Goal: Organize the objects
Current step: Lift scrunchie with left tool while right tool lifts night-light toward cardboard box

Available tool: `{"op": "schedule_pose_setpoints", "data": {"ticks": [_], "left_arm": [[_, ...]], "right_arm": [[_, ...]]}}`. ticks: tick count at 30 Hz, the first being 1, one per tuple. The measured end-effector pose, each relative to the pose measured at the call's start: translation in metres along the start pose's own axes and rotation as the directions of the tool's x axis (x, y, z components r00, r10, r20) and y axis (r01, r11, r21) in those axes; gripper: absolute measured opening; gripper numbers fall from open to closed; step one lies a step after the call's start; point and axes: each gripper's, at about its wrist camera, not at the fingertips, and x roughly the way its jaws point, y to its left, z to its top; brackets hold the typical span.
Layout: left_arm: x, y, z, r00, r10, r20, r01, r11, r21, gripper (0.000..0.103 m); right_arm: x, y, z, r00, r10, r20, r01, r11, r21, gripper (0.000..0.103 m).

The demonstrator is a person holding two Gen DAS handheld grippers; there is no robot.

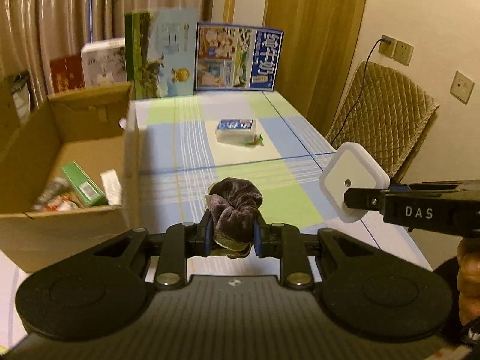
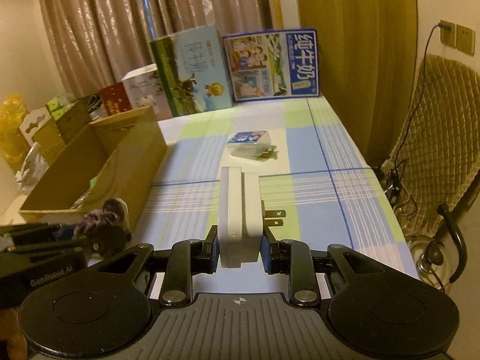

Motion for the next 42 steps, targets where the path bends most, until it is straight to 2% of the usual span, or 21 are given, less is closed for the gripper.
{"op": "schedule_pose_setpoints", "data": {"ticks": [12,42], "left_arm": [[-0.046,0.008,-0.001,0.999,0.014,0.048,-0.014,1.0,0.009,0.021],[-0.074,0.049,-0.004,0.996,0.072,0.06,-0.069,0.996,-0.05,0.021]], "right_arm": [[-0.025,0.038,-0.004,0.999,0.046,0.021,-0.045,0.998,-0.049,0.024],[-0.025,0.073,-0.002,0.995,0.098,0.02,-0.095,0.99,-0.101,0.024]]}}
